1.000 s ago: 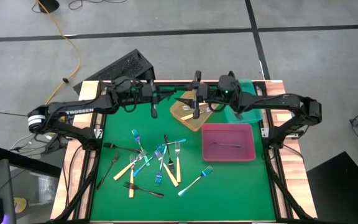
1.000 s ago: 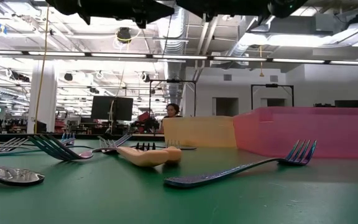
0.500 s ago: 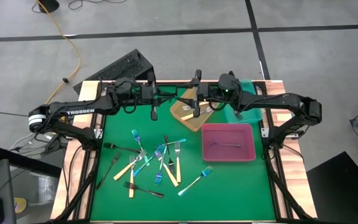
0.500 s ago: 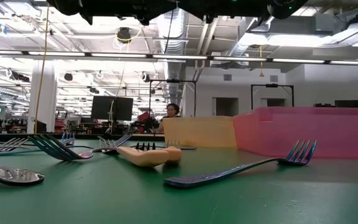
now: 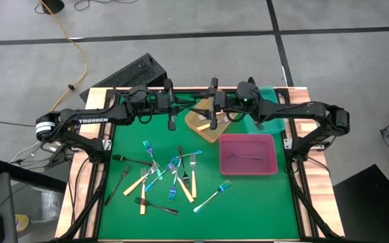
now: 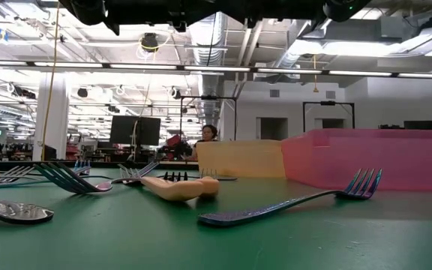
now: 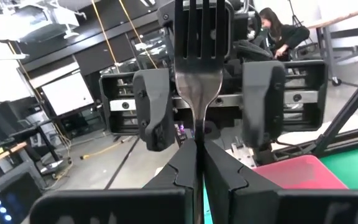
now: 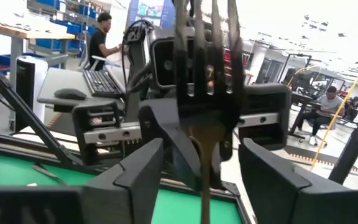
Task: Sort silverware by color (type)
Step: Put the black fork into the blue bin
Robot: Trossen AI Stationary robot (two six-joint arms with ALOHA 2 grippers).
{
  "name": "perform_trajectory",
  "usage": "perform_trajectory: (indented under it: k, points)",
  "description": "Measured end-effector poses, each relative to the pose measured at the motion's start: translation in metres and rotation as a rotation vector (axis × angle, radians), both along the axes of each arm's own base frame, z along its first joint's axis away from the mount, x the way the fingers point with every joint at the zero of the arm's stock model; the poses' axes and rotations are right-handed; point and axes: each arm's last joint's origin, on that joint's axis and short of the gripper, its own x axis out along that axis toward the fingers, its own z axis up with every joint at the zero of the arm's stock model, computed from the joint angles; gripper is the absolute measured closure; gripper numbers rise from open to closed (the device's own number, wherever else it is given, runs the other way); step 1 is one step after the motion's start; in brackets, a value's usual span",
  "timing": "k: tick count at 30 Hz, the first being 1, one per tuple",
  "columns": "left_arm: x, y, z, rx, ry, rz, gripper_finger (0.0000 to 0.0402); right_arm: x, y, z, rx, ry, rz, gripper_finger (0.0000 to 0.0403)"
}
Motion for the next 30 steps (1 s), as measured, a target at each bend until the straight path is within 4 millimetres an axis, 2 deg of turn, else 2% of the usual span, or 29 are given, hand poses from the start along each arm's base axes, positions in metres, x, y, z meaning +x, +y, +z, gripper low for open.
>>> perform_trajectory:
  k: [14, 20, 30]
  points:
    - [0.0001, 0.0003, -0.0025, -0.013, 0.025, 0.003, 0.0401, 0.0001, -0.0002, -0.0010, -0.045, 0.011, -0.007, 0.0366]
    - [0.0001, 0.0004, -0.0036, -0.024, 0.035, 0.009, 0.0392, 0.0002, -0.0007, -0.0028, -0.036, 0.031, -0.024, 0.0366]
    - [0.0000, 0.0010, -0.0085, -0.062, 0.088, 0.039, 0.0304, 0.0009, 0.0003, -0.0043, -0.028, 0.043, -0.033, 0.0366]
